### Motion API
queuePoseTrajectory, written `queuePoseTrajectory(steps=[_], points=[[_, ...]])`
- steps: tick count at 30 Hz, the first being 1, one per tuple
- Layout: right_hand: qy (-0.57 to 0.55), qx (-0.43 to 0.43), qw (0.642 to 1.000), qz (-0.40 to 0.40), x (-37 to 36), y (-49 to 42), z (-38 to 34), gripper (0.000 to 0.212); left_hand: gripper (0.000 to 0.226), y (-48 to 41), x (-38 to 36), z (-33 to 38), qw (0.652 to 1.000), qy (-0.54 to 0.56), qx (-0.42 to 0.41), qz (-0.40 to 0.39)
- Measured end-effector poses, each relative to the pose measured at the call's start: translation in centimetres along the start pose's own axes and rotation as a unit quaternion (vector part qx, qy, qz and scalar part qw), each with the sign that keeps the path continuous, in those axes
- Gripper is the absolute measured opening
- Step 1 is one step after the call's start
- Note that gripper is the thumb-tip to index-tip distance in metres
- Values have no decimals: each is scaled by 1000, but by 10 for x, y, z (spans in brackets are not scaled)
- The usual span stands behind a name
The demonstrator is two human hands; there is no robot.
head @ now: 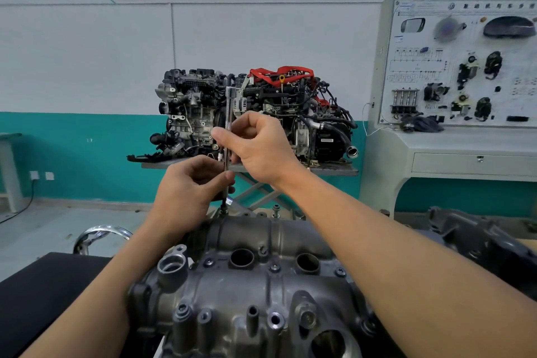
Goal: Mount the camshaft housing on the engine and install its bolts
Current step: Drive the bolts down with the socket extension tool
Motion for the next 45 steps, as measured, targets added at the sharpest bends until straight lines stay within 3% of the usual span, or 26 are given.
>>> queuePoseTrajectory(steps=[2,5,9,12,14,19,23,29,32,35,38,41,45], points=[[-27,-4,999,-33,-3,0,-2,23,7,0,-1,-2,1000,1,-1,-11],[-61,-17,996,-61,-6,0,-2,22,18,-1,-4,-2,999,-4,5,-35],[-45,6,998,-50,-5,-1,-2,15,11,-2,-7,-1,999,-1,11,-50],[-30,13,999,-17,-3,-1,0,19,24,-1,-2,1,1000,-23,8,-7],[-29,8,1000,-5,-1,-1,1,21,21,0,0,2,1000,-16,6,10],[-78,-6,996,-52,-4,1,-3,23,12,0,-1,0,1000,-11,1,-3],[-80,-19,994,-66,-7,-1,-1,22,19,-1,-5,-2,1000,-11,8,-25],[-62,2,998,-24,-2,-3,0,10,23,-3,-11,-1,998,-6,16,-56],[-50,7,999,5,1,-3,2,21,31,-2,-9,0,999,-18,2,-42],[-32,14,999,11,0,-3,1,23,26,-2,-3,-2,1000,6,-5,-12],[-63,9,998,-26,-7,-1,-2,10,13,-2,-3,-3,1000,23,-15,-15],[-107,0,992,-67,-11,0,-5,16,15,-1,-3,-4,999,0,-12,-30],[-70,16,995,-63,-9,-2,-5,18,18,-1,-4,-3,999,-1,3,-37]])
Point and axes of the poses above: each hand's wrist, its own y-axis away from the middle knuckle, its own x-axis out of the back of the hand, z = x × y, the point moved 7 cm from there along -y, towards the middle knuckle, and after that the axes turned 8 degrees about -z, right-handed, at the moved point
